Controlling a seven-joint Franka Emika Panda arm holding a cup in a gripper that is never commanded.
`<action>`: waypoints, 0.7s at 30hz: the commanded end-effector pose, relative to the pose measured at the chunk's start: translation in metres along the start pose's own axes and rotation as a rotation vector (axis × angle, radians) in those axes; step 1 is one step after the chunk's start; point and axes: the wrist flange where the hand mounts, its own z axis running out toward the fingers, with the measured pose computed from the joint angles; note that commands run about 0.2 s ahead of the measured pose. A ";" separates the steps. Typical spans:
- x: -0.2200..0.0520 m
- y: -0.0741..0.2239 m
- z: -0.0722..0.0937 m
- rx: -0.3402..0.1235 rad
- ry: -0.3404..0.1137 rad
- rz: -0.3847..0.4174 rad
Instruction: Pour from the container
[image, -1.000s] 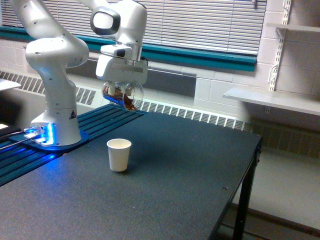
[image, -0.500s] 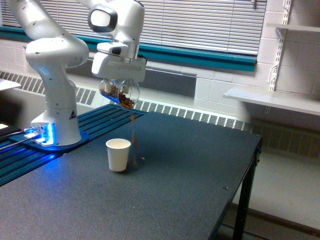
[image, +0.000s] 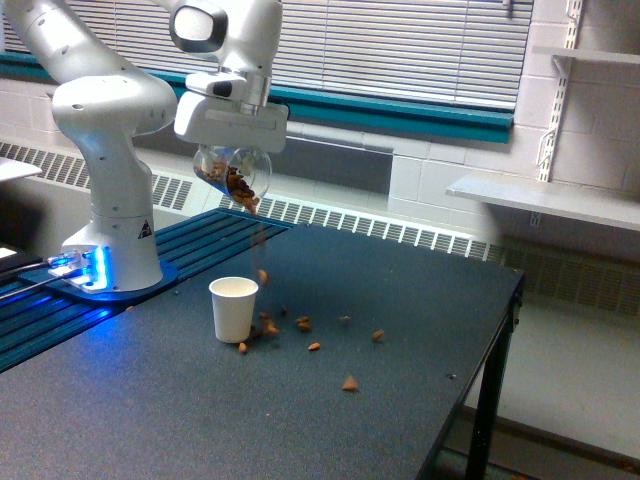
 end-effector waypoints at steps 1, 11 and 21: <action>-0.007 0.015 0.004 -0.029 -0.020 0.082; -0.010 0.032 -0.008 -0.037 -0.025 0.152; -0.009 0.040 -0.011 -0.037 -0.040 0.187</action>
